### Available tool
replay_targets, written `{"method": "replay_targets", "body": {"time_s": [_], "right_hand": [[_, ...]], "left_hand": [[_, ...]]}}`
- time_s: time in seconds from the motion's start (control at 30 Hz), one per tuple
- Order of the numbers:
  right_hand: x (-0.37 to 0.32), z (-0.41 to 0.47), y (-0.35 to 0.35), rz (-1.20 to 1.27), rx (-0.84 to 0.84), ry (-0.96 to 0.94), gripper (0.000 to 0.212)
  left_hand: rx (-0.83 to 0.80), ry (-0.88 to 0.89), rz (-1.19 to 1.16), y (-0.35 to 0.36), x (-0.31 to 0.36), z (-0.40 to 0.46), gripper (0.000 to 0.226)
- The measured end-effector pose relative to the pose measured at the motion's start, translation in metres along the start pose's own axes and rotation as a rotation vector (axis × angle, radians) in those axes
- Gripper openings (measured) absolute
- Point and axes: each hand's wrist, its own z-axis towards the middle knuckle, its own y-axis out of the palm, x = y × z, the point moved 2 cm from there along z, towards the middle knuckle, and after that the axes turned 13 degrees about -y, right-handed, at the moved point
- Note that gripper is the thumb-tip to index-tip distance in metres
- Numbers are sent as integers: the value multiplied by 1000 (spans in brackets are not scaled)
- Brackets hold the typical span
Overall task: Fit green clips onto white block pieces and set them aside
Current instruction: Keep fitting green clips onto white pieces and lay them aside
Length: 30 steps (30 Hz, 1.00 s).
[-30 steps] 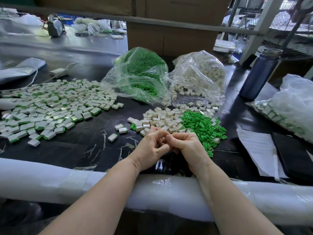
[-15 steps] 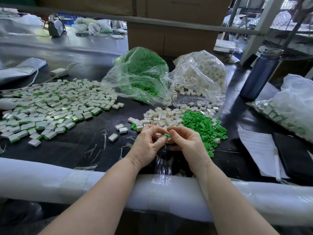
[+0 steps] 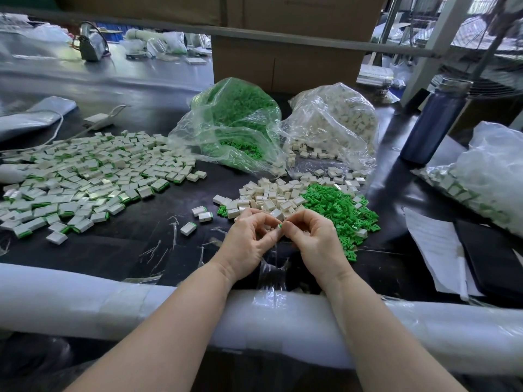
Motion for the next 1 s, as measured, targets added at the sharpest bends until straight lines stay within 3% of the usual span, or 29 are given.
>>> {"method": "replay_targets", "body": {"time_s": [0.27,0.4,0.53,0.6,0.77,1.0], "right_hand": [[-4,-1,-3,-64,85,-87,18],[-4,-1,-6,-116,167,-92,17],[0,-1,-9,-186,238,-68,11],[2,-1,-11,-261,295,-62,13],[6,0,-21,-413,458,-2,12],[10,-1,-25,-567,492,174,11]], "left_hand": [[71,-25,-139,-4,-3,1,11],[322,-96,-247,-11,-8,4,22],[652,-158,-120,-24,-14,5,18],[728,-181,-43,-27,-15,4,19],[731,-242,103,-28,-14,4,27],[667,-321,213,-24,-12,4,33]]}}
